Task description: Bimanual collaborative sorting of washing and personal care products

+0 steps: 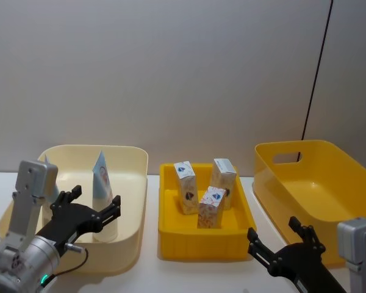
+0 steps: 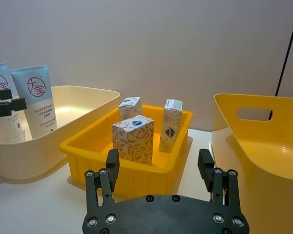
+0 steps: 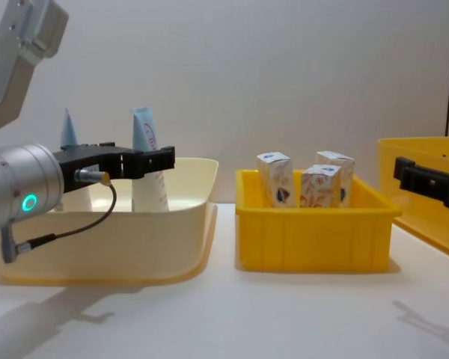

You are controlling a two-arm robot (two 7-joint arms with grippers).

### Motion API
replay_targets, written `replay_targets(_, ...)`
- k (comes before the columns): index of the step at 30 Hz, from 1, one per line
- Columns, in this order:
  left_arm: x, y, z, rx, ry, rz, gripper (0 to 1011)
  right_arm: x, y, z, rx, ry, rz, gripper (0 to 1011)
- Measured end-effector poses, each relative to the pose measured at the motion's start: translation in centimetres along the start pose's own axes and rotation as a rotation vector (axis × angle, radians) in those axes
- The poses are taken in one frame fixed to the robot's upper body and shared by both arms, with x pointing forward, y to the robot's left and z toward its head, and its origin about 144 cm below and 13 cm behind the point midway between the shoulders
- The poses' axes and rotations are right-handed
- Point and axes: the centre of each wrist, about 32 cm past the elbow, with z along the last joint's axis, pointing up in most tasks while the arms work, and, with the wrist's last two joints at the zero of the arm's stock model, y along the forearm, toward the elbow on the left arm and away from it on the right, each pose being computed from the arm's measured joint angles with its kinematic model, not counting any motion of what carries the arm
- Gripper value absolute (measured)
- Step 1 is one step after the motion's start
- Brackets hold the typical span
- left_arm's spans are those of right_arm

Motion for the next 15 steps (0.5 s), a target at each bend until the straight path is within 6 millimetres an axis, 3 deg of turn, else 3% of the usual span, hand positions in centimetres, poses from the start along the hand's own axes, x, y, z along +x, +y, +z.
replay_targets(15, 0.4, -2.6, -0.1, 0.044, -0.01, 0.027, 1003, 0.0, 0.0, 0.0, 0.0, 0.0, 0.0, 1001)
